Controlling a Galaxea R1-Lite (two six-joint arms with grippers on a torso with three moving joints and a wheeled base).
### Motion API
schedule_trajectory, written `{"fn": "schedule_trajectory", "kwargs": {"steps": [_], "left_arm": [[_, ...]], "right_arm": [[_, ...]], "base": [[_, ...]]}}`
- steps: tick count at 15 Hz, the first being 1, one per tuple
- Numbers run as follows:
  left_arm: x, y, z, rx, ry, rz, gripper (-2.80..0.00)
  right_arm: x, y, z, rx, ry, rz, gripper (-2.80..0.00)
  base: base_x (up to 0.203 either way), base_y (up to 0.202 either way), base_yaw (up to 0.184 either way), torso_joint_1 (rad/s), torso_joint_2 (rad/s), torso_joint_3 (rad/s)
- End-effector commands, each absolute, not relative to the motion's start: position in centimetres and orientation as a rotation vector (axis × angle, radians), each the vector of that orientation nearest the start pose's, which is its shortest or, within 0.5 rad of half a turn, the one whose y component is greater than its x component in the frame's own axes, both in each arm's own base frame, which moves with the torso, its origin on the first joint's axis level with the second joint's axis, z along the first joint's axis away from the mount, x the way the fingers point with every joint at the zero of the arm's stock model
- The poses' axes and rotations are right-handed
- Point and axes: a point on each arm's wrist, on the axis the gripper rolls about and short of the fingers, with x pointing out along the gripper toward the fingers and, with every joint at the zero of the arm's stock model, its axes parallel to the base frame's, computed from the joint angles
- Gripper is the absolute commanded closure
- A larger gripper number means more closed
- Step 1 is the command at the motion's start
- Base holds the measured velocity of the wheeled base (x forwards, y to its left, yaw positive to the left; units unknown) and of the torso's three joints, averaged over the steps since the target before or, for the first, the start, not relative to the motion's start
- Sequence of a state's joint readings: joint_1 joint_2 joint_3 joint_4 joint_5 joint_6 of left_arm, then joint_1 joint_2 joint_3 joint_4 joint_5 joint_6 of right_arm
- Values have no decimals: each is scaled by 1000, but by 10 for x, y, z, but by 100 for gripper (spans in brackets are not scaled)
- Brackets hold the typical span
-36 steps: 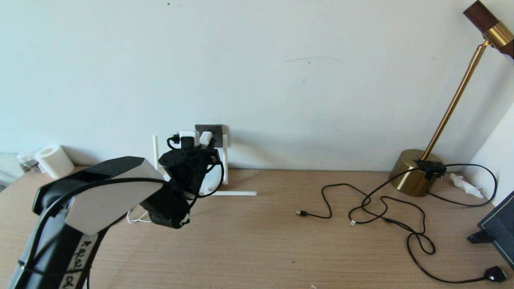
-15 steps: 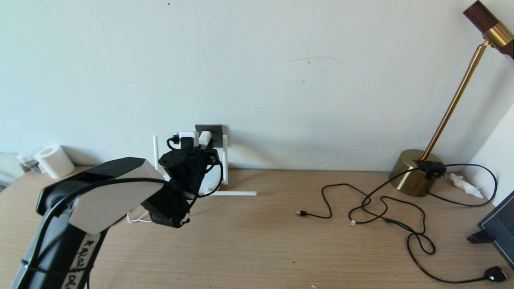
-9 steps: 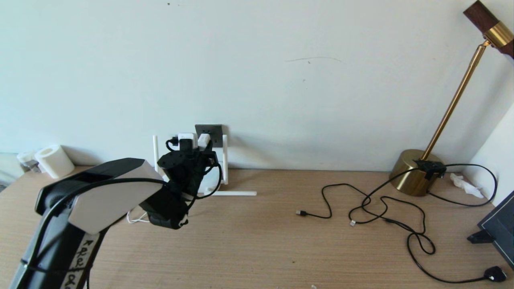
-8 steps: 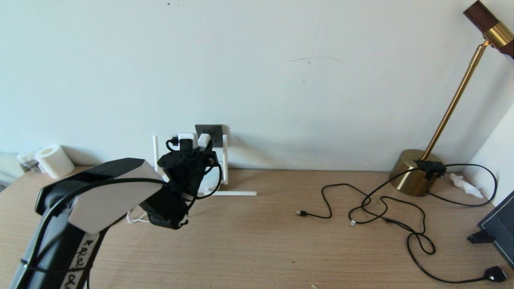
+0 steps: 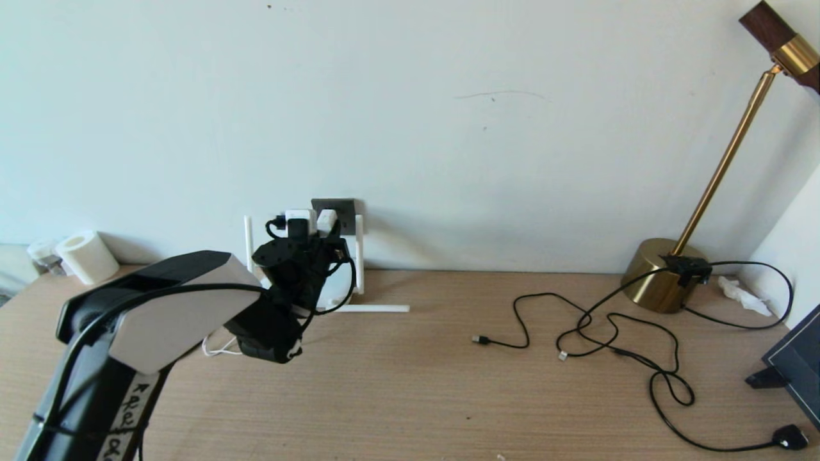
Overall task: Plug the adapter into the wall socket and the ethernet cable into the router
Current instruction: Plug plug into socket
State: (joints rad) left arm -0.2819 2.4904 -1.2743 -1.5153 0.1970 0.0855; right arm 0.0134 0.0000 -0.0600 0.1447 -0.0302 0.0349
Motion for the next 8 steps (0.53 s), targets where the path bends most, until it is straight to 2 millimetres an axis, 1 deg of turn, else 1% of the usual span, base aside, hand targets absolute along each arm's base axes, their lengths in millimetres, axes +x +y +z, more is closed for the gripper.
{"fn": "schedule_trajectory", "kwargs": {"steps": [1,5,8], "left_arm": [[451,-125,75,15,-301,-69,0],[453,-118,73,19,-293,-55,0],[455,-117,75,18,-300,-57,0]], "right_arm": [[-28,-1,77,33,87,-18,0],[-28,-1,77,33,86,-18,0],[-28,-1,77,33,87,-17,0]], "base": [[0,0,0,0,0,0],[0,0,0,0,0,0],[0,0,0,0,0,0]]}}
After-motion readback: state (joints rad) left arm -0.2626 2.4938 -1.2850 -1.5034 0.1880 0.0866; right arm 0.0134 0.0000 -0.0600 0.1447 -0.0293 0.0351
